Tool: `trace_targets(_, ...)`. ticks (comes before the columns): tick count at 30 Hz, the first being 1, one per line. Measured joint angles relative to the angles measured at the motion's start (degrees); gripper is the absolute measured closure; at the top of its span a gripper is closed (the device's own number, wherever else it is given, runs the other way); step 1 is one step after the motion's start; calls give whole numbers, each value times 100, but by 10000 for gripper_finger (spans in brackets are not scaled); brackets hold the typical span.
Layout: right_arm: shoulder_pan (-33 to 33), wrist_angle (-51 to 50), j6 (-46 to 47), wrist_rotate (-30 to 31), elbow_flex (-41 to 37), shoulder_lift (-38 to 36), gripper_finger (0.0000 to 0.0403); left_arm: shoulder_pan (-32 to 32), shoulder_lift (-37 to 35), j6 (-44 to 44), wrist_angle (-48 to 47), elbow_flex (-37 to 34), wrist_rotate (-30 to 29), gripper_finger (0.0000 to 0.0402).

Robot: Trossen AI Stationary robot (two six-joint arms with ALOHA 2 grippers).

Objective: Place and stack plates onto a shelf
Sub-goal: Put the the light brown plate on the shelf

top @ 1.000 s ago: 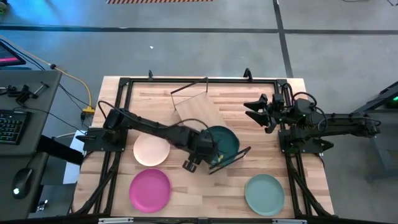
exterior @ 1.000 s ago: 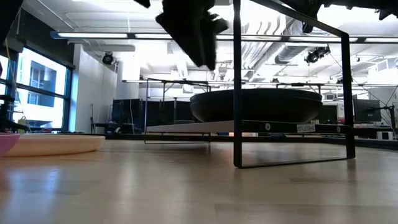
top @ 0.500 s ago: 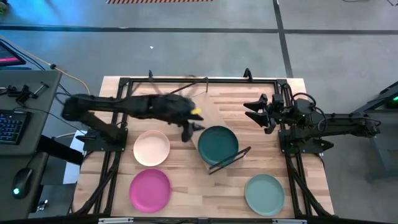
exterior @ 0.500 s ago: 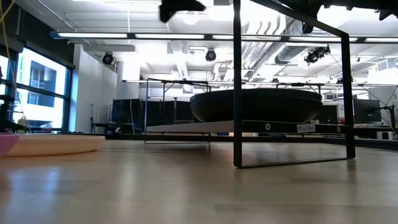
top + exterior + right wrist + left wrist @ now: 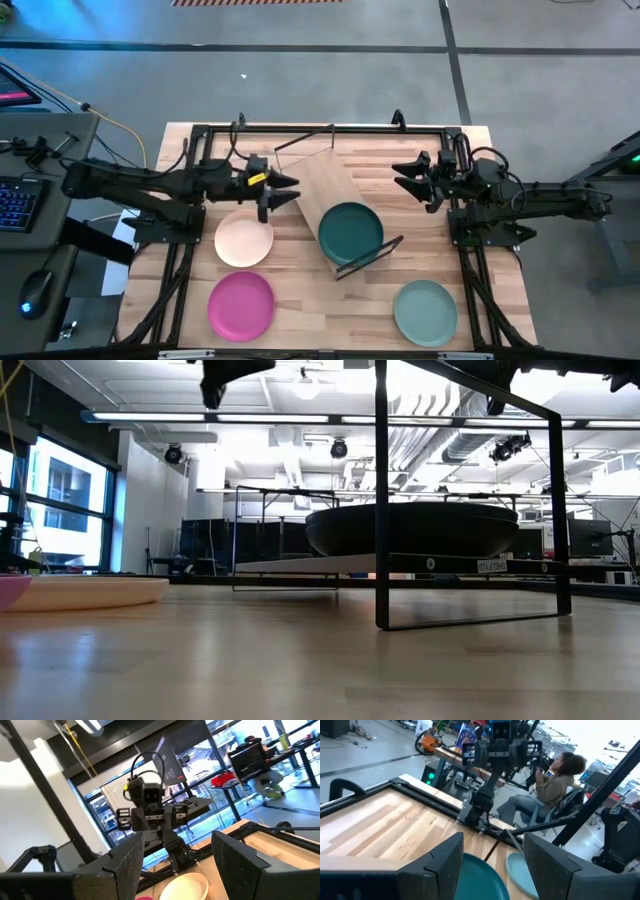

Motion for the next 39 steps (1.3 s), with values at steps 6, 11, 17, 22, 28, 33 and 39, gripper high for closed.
trace_targets(6, 0, -23, 0, 25, 0, 2, 187, 22, -375, 213, 23, -107, 2, 208)
trace_targets(11, 0, -23, 5, 29, 0, 2, 187, 22, -565, 374, 1, -104, 1, 208)
trace_targets(17, 0, -35, 3, 36, 0, 2, 187, 248, -656, -722, -1842, 193, -334, 209)
trace_targets(22, 0, -155, 1, 86, 0, 2, 187, 789, -396, -2078, -4969, 446, -74, 209)
trace_targets(28, 0, -329, 13, 86, 0, 2, 187, 479, -59, -3530, -7057, -38, 927, 209)
trace_targets(33, 0, -435, 6, 86, 0, 2, 187, -545, -45, -5135, -6929, -565, 944, 209)
trace_targets(39, 0, -578, 1, 134, 0, 3, 187, -1555, 84, -5372, -5224, -688, 828, 209)
